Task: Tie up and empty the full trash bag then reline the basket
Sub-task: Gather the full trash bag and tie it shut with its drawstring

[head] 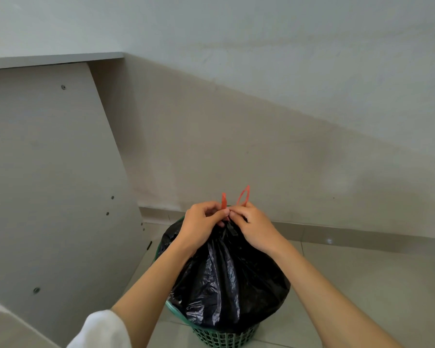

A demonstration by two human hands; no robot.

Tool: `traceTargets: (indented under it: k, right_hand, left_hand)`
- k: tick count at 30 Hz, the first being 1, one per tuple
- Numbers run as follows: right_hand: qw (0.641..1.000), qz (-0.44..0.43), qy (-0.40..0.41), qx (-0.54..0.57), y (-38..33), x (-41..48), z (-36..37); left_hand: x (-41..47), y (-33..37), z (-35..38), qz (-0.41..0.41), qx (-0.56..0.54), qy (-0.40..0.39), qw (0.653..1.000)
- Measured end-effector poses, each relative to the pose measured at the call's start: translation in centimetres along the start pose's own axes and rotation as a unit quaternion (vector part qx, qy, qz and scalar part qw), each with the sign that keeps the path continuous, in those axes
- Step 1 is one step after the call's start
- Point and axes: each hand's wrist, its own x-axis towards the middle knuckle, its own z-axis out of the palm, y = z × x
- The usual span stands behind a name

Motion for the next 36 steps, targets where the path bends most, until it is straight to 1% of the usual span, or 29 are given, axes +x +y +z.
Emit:
traceTargets:
  k: [1, 4, 7, 8, 9, 10, 12, 14, 15, 17, 18, 20, 21, 22, 24, 25, 26, 28, 29, 31, 33, 34, 36]
  right_hand:
    - [1.0, 0.007, -0.004, -0.002, -0.1, 0.1, 0.0]
    - [0.999, 0.021, 0.036, 0.022, -0.4, 0.2, 0.0]
    - [0.998, 0.047, 0.028, 0.018, -0.6, 0.2, 0.2]
    - [0.997, 0.061, 0.03, 0.042, -0.5, 0.3, 0.4]
    - [0.992, 0.083, 0.037, 0.091, -0.6, 0.2, 0.4]
    - [0.978, 0.11, 0.052, 0.167, -0.8, 0.1, 0.3]
    - [0.937, 0.155, 0.07, 0.305, -1.2, 0.0, 0.4]
    - [0.906, 0.176, 0.086, 0.374, -1.5, -0.1, 0.4]
    - [0.898, 0.181, 0.09, 0.391, -1.6, -0.1, 0.5]
    - [0.885, 0.189, 0.103, 0.413, -2.0, -0.1, 0.5]
    - [0.881, 0.19, 0.111, 0.418, -1.9, 0.0, 0.5]
    - [0.879, 0.177, 0.127, 0.423, -1.8, 0.1, 0.6]
    - [0.884, 0.164, 0.134, 0.416, -1.8, 0.1, 0.6]
    - [0.904, 0.149, 0.137, 0.377, -1.6, 0.1, 0.7]
    - [0.956, 0.116, 0.123, 0.239, -1.6, -0.3, 0.7]
    - [0.976, 0.098, 0.112, 0.162, -1.5, -0.6, 0.8]
    - [0.988, 0.076, 0.1, 0.095, -1.4, -1.0, 1.0]
    - [0.996, 0.042, 0.076, 0.008, -1.1, -1.6, 1.4]
    - [0.997, 0.037, 0.071, -0.015, -0.9, -1.7, 1.6]
    - [0.996, 0.046, 0.07, -0.025, -0.5, -1.8, 1.8]
    - [0.996, 0.064, 0.063, -0.029, 0.0, -1.7, 1.9]
    - [0.995, 0.069, 0.059, -0.034, 0.2, -1.7, 1.9]
    - [0.994, 0.075, 0.073, -0.038, 0.7, -1.8, 1.8]
  left_hand:
    - [0.0, 0.0, -0.1, 0.002, 0.008, 0.0, 1.0]
    - [-0.2, -0.1, -0.2, 0.009, 0.015, 0.015, 1.0]
    - [-0.1, -0.2, -0.2, 0.013, 0.049, 0.039, 0.998]
    - [-0.1, -0.2, -0.3, 0.016, 0.058, 0.049, 0.997]
    - [-0.1, -0.3, -0.5, 0.019, 0.063, 0.057, 0.996]
    - [0.0, -0.4, -0.6, 0.024, 0.07, 0.064, 0.995]
    - [0.1, -0.5, -0.8, 0.035, 0.097, 0.058, 0.993]
    - [0.4, -0.4, -0.8, 0.041, 0.111, 0.017, 0.993]
    - [0.5, -0.2, -0.7, 0.037, 0.108, -0.012, 0.993]
    - [0.5, 0.0, -0.6, 0.011, 0.076, -0.061, 0.995]
    - [0.5, 0.2, -0.6, -0.006, 0.04, -0.068, 0.997]
    - [0.4, 0.5, -0.7, -0.046, -0.068, -0.051, 0.995]
    - [0.3, 0.7, -0.7, -0.075, -0.128, -0.037, 0.988]
    - [0.3, 0.8, -0.8, -0.108, -0.182, -0.025, 0.977]
    - [0.3, 1.1, -0.9, -0.171, -0.256, -0.004, 0.951]
    - [0.4, 1.2, -1.0, -0.193, -0.277, 0.001, 0.941]
    - [0.4, 1.3, -1.0, -0.204, -0.295, 0.001, 0.933]
    - [0.6, 1.5, -1.2, -0.211, -0.335, -0.006, 0.918]
    - [0.7, 1.6, -1.2, -0.213, -0.353, -0.008, 0.911]
    - [0.8, 1.8, -1.4, -0.222, -0.377, -0.004, 0.899]
    - [0.8, 1.9, -1.4, -0.22, -0.368, -0.003, 0.903]
    - [0.7, 1.9, -1.5, -0.207, -0.339, -0.005, 0.918]
    - [0.5, 1.9, -1.8, -0.164, -0.226, -0.012, 0.96]
